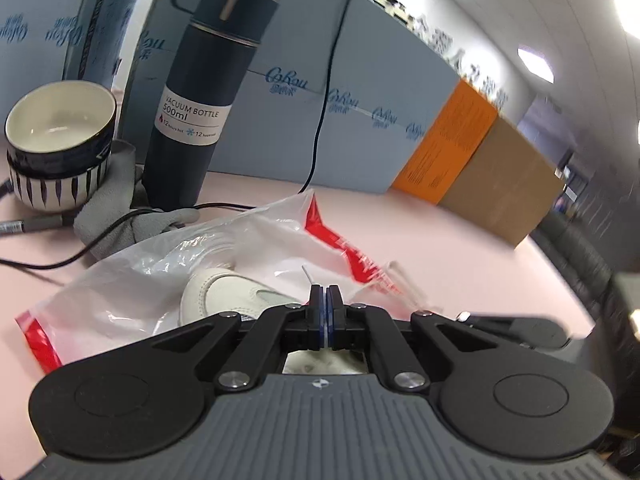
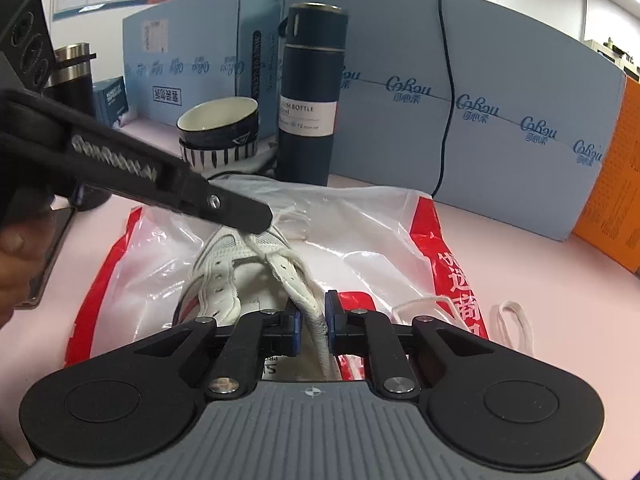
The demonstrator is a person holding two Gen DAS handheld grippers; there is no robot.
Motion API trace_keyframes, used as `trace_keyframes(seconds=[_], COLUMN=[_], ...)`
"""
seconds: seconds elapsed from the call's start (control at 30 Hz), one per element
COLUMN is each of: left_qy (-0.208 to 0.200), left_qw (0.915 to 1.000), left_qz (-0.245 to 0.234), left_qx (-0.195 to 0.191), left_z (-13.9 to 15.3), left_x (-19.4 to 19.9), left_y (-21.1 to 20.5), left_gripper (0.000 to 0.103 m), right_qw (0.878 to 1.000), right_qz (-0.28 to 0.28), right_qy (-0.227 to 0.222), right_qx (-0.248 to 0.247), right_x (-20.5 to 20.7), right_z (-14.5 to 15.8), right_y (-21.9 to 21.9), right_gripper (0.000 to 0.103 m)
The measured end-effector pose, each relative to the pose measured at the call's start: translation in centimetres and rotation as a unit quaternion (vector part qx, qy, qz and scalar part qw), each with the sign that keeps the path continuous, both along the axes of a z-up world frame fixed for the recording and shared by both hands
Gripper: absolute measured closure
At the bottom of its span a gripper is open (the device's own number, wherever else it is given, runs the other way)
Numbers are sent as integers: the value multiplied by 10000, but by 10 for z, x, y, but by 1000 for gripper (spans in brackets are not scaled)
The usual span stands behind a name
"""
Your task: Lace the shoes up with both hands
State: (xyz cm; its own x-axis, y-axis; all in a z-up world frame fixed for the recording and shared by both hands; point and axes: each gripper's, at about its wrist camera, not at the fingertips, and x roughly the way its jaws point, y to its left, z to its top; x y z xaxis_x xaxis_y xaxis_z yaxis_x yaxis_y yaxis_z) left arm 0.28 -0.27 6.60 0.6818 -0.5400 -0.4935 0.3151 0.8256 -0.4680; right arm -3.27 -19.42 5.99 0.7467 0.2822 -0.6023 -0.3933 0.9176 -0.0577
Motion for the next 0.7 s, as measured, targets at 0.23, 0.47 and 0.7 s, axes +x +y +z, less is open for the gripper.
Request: trace_keyframes(seconds=[0.23,0.47,0.7], left_qy=[9,-140,-280], left_qw=[9973,9986,9967], left_qz=[239,202,-617], left_qx=[-694,-478,436], left_z=[10,22,11], left_x=[2,2,-7], left_y=[23,37,0], left_gripper=[103,101,69], right_qw=[9997,9995,9993], right_qz=[-124,-177,-198], right_qy=[146,175,188], right_qx=[145,195,255], right_x=[4,3,2], right_z=[-5,-5,-5], right_y=[-2,-3,-4], right_gripper=[93,92,92])
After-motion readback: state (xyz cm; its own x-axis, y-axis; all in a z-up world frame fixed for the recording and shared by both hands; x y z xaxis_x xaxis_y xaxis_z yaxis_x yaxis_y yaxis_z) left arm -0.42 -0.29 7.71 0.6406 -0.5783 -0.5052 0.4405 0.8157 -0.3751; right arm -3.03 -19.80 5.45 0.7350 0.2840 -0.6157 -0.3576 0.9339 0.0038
